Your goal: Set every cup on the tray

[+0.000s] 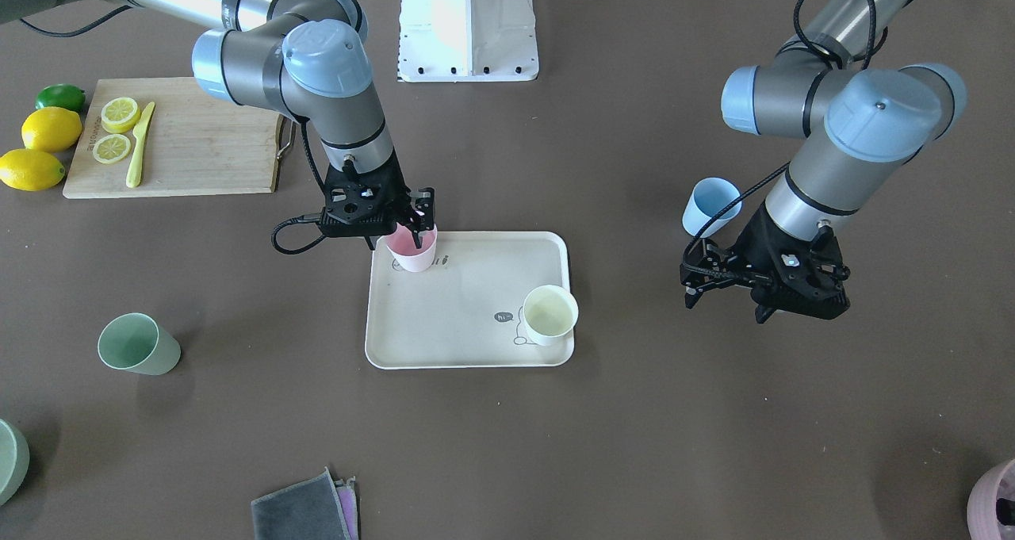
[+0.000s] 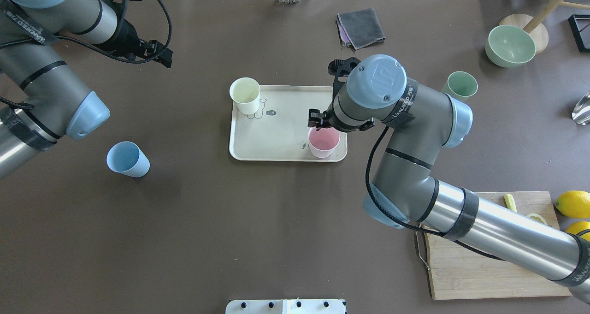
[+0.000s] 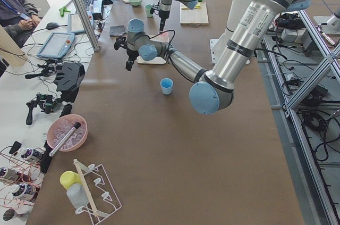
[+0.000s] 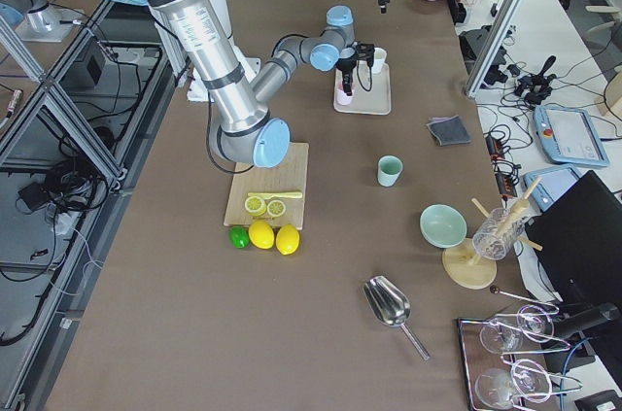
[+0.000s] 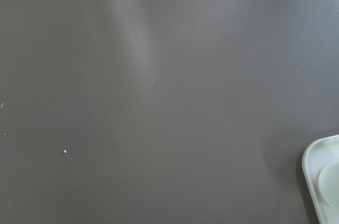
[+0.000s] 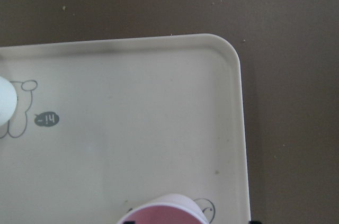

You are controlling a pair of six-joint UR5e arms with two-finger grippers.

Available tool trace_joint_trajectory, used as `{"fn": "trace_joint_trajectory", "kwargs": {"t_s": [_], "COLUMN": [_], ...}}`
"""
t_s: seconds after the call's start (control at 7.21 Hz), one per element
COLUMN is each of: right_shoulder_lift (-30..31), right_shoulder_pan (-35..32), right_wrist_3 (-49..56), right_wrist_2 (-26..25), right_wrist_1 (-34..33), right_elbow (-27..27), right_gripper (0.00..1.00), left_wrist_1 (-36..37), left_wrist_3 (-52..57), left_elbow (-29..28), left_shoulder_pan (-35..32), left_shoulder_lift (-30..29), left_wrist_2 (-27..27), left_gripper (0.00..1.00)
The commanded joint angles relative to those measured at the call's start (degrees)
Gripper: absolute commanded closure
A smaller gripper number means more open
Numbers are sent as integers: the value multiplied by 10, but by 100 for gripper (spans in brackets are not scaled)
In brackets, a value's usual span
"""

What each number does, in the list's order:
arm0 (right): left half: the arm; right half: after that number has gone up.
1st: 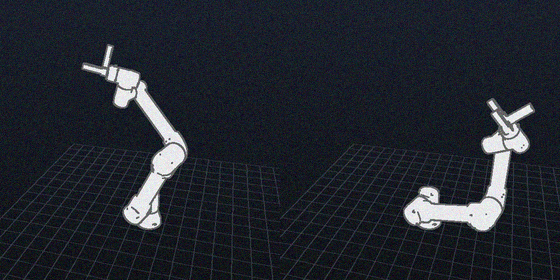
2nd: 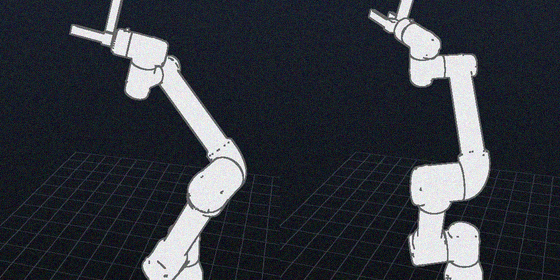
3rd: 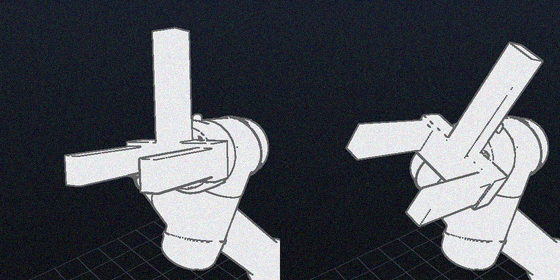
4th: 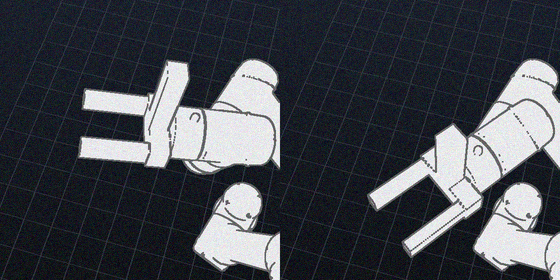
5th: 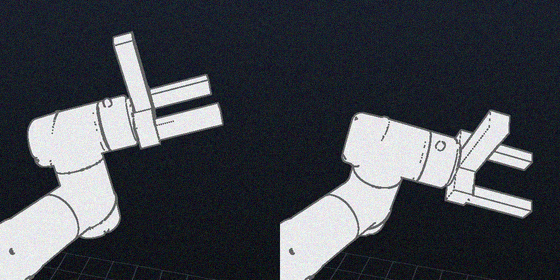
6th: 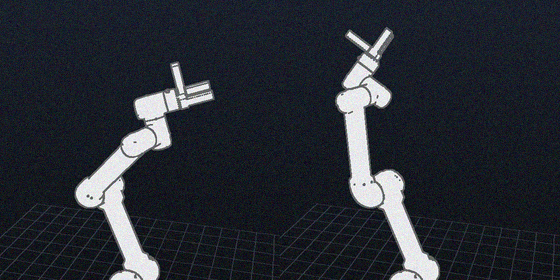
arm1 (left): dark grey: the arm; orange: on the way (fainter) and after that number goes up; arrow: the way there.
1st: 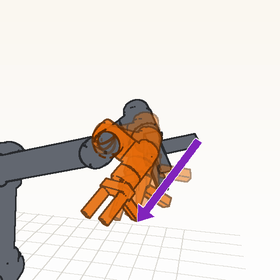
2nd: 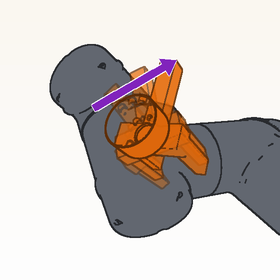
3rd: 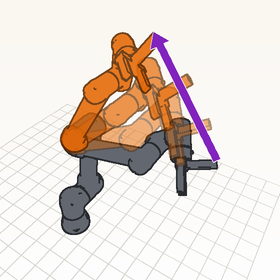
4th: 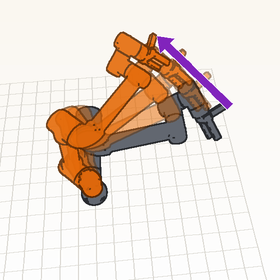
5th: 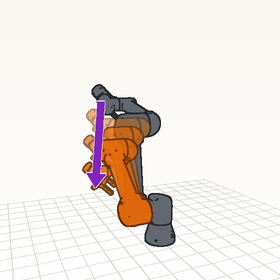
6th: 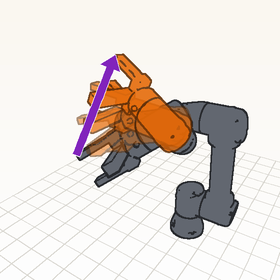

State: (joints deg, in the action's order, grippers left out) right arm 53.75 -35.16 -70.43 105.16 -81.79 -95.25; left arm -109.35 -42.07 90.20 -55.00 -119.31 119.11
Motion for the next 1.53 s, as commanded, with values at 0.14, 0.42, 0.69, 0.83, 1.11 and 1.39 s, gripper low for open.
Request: {"fn": "trace_joint_trajectory", "kwargs": {"t_s": [0.14,0.42,0.69,0.83,1.11,1.39], "right_shoulder_lift": [7,41,97,117,133,134], "right_shoulder_pan": [-110,-192,-278,-299,-310,-311], "right_wrist_3": [82,229,361,396,424,424], "right_wrist_2": [89,128,173,183,203,203], "right_wrist_1": [-52,-86,-84,-81,-76,-76], "right_elbow": [-28,-29,-29,-28,-30,-30], "right_gripper": [0,0,0,0,0,0], "left_wrist_1": [0,-13,-64,-65,-66,-67], "left_wrist_3": [0,3,-26,-50,-50,-46], "left_elbow": [89,151,147,145,141,132], "left_shoulder_pan": [0,8,62,84,104,106], "left_shoulder_lift": [103,204,239,239,245,248], "left_wrist_2": [24,15,14,14,13,6], "left_gripper": [1,1,1,1,3,70]}}
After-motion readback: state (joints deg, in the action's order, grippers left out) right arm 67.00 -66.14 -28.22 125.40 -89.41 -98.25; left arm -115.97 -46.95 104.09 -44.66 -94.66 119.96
